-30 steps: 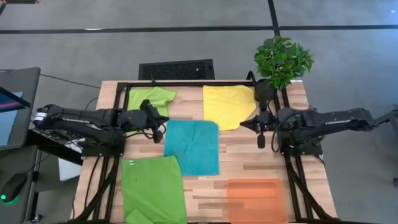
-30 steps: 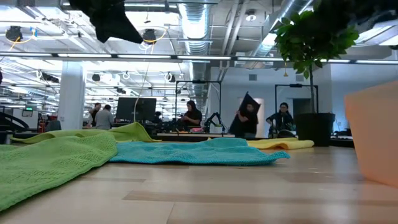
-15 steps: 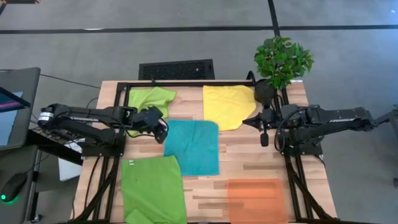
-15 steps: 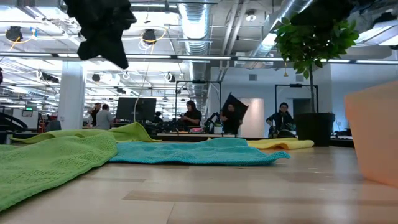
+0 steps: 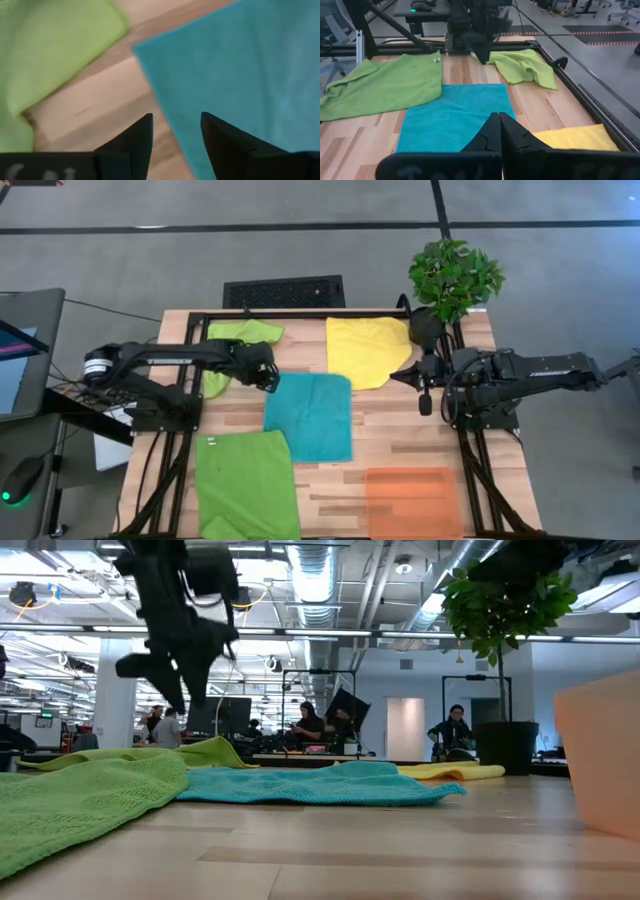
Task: Fold microfiber towels
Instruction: Fold the blue microfiber towel
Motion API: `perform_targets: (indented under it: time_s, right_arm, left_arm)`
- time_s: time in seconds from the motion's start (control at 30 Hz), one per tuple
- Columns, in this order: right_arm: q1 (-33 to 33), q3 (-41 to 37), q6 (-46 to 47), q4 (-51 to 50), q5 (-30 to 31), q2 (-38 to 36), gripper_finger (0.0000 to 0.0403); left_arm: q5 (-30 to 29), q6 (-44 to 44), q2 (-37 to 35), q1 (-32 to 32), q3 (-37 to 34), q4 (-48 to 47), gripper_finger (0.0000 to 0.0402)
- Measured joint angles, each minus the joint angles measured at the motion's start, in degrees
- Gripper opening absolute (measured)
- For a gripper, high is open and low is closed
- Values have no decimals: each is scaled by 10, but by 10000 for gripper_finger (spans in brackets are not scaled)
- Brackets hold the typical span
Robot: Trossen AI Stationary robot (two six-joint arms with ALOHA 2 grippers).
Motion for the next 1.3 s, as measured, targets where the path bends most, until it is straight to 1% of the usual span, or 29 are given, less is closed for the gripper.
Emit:
perform_targets:
  time_s: [0.2, 0.37, 0.47, 0.57, 0.8, 0.97, 1.07, 1.3]
  right_arm:
    - [0, 0, 0, -1, 0, 0, 7]
    - [0, 0, 0, -1, 0, 0, 7]
    - [0, 0, 0, -1, 0, 0, 7]
    - [-1, 0, 0, -1, 0, 0, 8]
    - [-1, 0, 0, -1, 0, 0, 8]
    - [-1, 0, 0, -1, 0, 0, 8]
    - [-1, 0, 0, -1, 0, 0, 8]
    - [-1, 0, 0, -4, 1, 0, 8]
  left_arm:
    - [0, 44, 80, 45, 0, 32, 161]
    - [2, 87, 133, 67, 0, 52, 161]
    - [29, 105, 156, 76, 0, 83, 161]
    - [38, 121, 167, 82, 0, 115, 161]
    - [-11, 122, 171, 86, 0, 112, 161]
    - [-3, 122, 173, 86, 0, 120, 161]
    - [-11, 121, 173, 86, 0, 123, 161]
    - [-11, 119, 173, 86, 0, 124, 161]
